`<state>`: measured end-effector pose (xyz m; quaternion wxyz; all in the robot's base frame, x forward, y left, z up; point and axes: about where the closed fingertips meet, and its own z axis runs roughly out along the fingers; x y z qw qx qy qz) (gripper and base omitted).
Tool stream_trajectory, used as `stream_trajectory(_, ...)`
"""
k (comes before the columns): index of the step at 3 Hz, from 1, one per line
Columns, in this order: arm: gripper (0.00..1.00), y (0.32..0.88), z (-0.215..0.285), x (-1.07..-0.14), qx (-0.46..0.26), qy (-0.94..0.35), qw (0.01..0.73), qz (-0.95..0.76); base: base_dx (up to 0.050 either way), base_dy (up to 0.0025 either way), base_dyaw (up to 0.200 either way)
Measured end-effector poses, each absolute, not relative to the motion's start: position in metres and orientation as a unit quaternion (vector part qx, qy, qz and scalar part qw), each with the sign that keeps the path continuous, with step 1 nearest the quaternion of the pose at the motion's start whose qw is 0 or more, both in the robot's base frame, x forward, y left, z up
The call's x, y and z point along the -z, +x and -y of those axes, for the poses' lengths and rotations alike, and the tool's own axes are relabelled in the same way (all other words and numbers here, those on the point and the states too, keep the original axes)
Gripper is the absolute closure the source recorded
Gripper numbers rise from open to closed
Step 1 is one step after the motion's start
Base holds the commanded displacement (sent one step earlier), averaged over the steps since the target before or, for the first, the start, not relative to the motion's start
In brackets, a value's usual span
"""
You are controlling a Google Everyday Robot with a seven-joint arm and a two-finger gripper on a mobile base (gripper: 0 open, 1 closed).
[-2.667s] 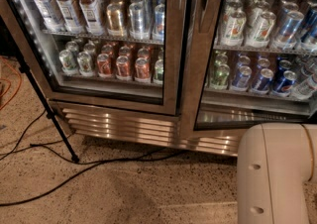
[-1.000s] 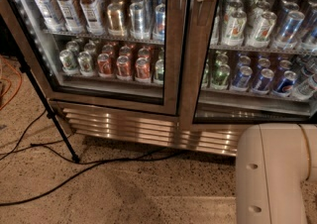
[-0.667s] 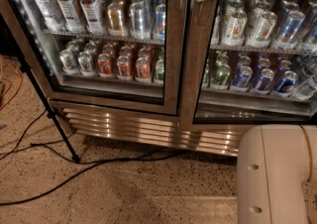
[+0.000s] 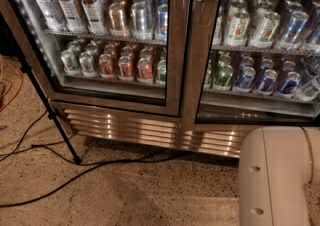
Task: Open right fridge door
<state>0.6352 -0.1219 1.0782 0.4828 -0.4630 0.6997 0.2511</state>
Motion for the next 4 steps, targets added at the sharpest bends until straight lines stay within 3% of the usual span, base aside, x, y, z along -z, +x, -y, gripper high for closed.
stream_trajectory(2, 0.0, 0.635, 0.127, -1.082, -0.232, -0.451, 0.493, -0.707, 0.0, 0.0, 0.0)
stream_trajectory(3, 0.0, 0.619, 0.187, -1.102, -0.124, -0.408, 0.51, -0.747, 0.0, 0.0, 0.0)
stream_trajectory(4, 0.0, 0.585, 0.292, -1.125, 0.026, -0.337, 0.511, -0.79, 0.0, 0.0, 0.0)
